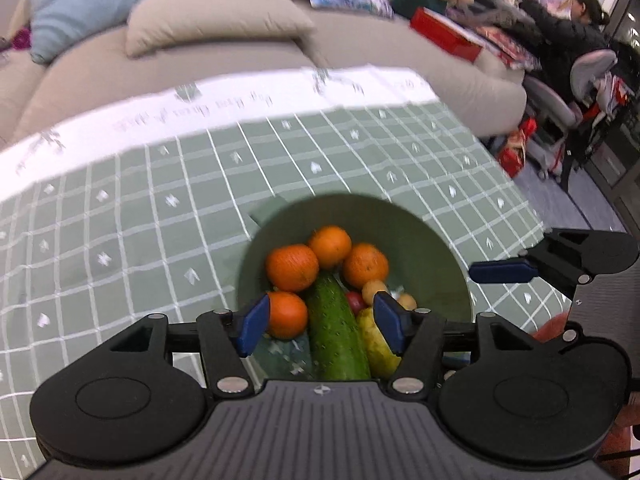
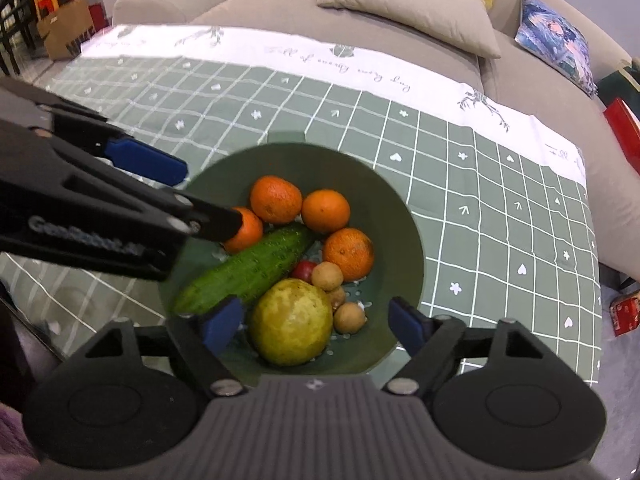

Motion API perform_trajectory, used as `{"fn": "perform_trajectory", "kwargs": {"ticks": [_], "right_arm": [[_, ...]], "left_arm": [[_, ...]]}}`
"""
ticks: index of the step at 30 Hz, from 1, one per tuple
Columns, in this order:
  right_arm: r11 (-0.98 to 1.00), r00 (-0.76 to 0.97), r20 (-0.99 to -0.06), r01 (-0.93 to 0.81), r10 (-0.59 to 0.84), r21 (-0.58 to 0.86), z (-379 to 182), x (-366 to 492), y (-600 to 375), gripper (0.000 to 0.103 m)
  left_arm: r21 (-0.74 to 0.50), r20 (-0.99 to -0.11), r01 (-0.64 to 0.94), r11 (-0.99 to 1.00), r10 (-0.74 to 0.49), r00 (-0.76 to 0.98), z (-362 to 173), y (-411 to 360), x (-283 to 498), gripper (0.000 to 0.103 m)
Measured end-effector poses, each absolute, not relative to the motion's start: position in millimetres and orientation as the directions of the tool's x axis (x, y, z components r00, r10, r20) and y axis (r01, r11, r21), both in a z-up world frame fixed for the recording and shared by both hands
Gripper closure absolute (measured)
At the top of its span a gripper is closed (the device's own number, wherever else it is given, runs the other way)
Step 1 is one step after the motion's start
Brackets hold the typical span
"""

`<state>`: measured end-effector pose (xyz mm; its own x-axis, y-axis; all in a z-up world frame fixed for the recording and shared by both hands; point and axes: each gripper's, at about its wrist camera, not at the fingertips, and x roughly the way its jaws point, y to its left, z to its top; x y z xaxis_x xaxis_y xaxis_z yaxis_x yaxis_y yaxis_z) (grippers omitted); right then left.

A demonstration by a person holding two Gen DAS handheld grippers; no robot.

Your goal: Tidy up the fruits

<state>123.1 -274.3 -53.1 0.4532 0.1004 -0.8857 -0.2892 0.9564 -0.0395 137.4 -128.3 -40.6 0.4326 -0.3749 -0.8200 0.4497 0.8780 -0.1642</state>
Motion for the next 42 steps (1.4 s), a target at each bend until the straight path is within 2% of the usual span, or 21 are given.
{"fn": "perform_trajectory", "kwargs": {"ticks": [3, 6, 11, 13, 16, 19, 27, 31, 37, 42], "right_arm": [[0.964, 0.47, -0.876, -0.264, 0.111, -0.019, -43, 122, -275, 0.021], [0.973, 0.499, -0.858, -0.232, 0.117, -0.002, -30, 118, -274, 0.012], [0.983, 0.548, -0.827, -0.18, 0.123, 0.027, -11, 107, -269, 0.011], [0.985, 0.575, -0.809, -0.168, 0.121, 0.028, -3, 99, -265, 0.007], [0.988, 0.623, -0.774, -0.15, 0.111, 0.021, 8, 86, -258, 0.007], [0.992, 0.668, -0.737, -0.127, 0.103, 0.023, 17, 74, -253, 0.007], [0.995, 0.765, -0.641, -0.098, 0.071, -0.006, 24, 37, -235, 0.005], [0.995, 0.789, -0.61, -0.095, 0.072, -0.005, 20, 21, -230, 0.005], [0.999, 0.797, -0.603, -0.05, 0.048, 0.013, 8, 13, -232, 0.005], [1.0, 0.783, -0.621, -0.023, 0.03, 0.02, -6, 11, -230, 0.005]], "left_arm": [[-0.149, -0.792, 0.438, 0.887, -0.372, 0.484, -27, -119, 132, 0.032], [-0.14, -0.756, 0.417, 0.898, -0.369, 0.54, -12, -109, 125, 0.032], [-0.117, -0.682, 0.362, 0.925, -0.339, 0.648, 10, -92, 110, 0.032], [-0.088, -0.658, 0.356, 0.93, -0.323, 0.68, 18, -88, 104, 0.032], [-0.044, -0.618, 0.341, 0.939, -0.294, 0.729, 26, -85, 91, 0.031], [-0.019, -0.59, 0.332, 0.943, -0.279, 0.758, 29, -82, 79, 0.028], [0.027, -0.566, 0.315, 0.949, -0.246, 0.787, 30, -77, 53, 0.017], [0.056, -0.553, 0.298, 0.953, -0.219, 0.804, 30, -74, 43, 0.016], [0.076, -0.553, 0.256, 0.964, -0.173, 0.815, 21, -67, 34, 0.016], [0.055, -0.596, 0.222, 0.973, -0.147, 0.79, 3, -57, 34, 0.016]]}}
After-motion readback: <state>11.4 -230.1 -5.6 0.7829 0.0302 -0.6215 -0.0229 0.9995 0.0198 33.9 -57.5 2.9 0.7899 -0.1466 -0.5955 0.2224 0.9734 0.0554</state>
